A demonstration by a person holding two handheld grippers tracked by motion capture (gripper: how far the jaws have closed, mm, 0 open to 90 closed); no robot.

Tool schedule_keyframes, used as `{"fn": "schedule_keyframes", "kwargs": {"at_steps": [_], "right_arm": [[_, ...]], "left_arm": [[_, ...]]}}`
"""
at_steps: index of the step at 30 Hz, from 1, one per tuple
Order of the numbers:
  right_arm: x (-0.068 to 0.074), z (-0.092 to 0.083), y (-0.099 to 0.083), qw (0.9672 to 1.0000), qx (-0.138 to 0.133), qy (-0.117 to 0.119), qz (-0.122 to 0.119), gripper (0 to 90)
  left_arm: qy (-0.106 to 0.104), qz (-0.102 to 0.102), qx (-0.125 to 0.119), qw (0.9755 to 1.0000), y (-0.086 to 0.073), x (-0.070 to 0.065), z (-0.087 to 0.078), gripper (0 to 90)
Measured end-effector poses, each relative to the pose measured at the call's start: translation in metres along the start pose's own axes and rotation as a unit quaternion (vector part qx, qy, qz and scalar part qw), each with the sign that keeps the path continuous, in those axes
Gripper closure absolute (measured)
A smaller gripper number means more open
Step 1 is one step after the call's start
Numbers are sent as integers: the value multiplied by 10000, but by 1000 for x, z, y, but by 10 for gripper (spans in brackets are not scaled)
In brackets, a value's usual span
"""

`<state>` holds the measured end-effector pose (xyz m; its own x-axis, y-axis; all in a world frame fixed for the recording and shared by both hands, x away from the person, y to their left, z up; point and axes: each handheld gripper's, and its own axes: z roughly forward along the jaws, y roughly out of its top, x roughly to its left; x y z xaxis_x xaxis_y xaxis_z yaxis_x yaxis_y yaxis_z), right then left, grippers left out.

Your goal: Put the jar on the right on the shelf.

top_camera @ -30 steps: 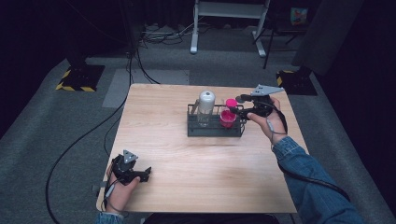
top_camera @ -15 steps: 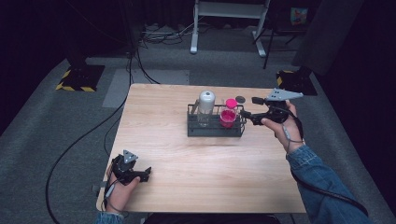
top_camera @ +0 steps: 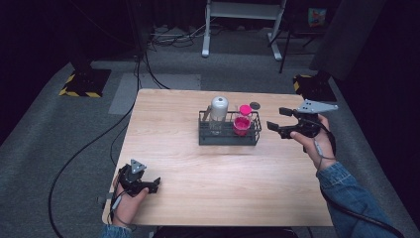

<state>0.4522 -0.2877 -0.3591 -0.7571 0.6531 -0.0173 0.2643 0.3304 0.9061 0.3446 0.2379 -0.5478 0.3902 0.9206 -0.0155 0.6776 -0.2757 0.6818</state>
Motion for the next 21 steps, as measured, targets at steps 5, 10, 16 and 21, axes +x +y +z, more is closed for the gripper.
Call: {"fn": "schedule_keyframes", "kwargs": {"at_steps": [5,10,16,21], "right_arm": [[0,-10,-5,10000,-15,-35,10,203],[1,-20,-9,10000,-20,-61,36,203],[2,-32,-18,9999,-18,-107,90,203],[0,-41,-24,9998,-20,-149,135,202]], "left_arm": [[2,14,3,10000,0,0,0,2],[1,12,7,10000,0,0,0,2],[2,10,6,10000,0,0,0,2],[2,15,3,10000,0,0,0,2]]}}
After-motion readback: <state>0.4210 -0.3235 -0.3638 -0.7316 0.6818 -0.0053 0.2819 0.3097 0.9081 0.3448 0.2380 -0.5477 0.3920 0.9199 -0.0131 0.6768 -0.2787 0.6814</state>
